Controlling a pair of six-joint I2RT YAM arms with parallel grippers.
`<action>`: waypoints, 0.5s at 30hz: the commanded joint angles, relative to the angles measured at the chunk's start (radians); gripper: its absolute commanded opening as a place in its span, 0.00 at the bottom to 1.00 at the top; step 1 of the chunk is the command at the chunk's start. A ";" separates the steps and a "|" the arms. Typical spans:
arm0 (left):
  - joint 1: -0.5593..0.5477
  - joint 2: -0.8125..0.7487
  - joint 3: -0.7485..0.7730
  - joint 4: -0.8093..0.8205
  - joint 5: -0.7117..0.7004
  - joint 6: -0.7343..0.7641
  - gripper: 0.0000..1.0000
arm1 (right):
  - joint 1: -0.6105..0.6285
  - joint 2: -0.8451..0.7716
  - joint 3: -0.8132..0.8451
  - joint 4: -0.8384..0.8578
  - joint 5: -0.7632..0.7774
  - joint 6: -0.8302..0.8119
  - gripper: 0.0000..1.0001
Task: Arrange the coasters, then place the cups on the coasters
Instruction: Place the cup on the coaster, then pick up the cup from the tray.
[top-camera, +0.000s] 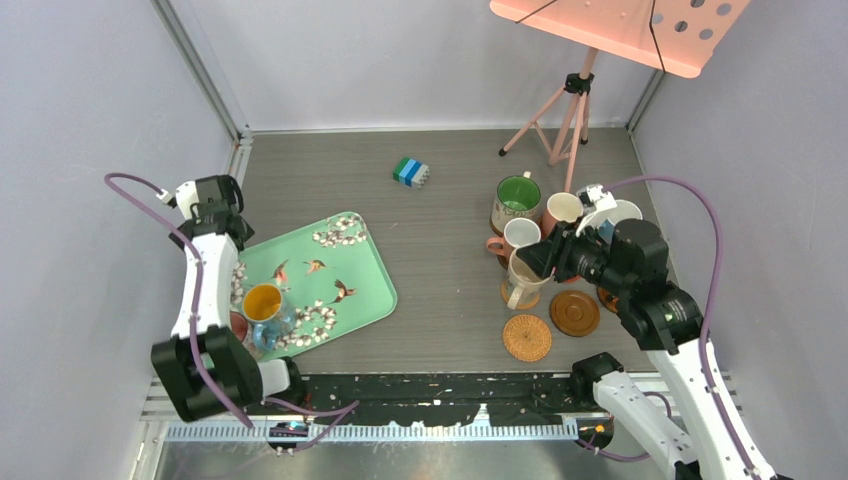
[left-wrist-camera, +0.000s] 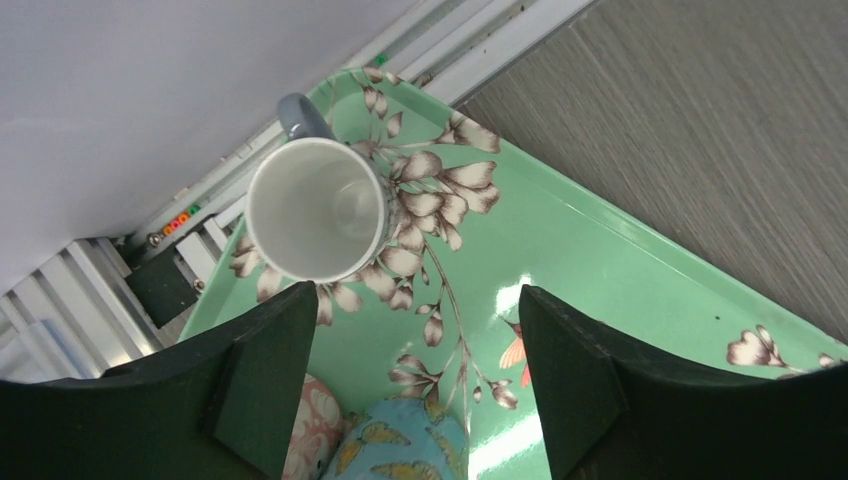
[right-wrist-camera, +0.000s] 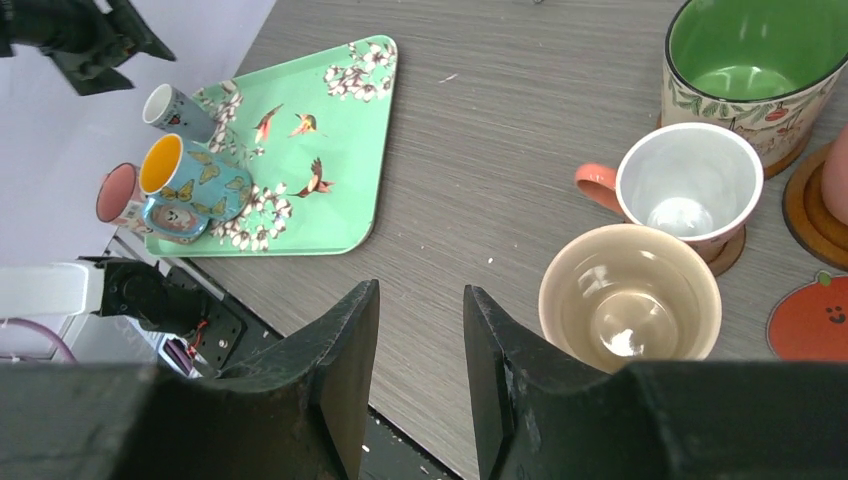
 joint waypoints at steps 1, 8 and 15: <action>0.086 0.104 0.063 -0.001 0.083 -0.005 0.73 | 0.005 -0.022 0.018 0.040 -0.029 -0.019 0.43; 0.148 0.169 0.052 0.042 0.130 0.029 0.66 | 0.005 -0.031 0.021 0.025 -0.028 -0.027 0.43; 0.153 0.246 0.059 0.033 0.202 0.053 0.52 | 0.005 -0.042 0.038 0.000 -0.011 -0.037 0.43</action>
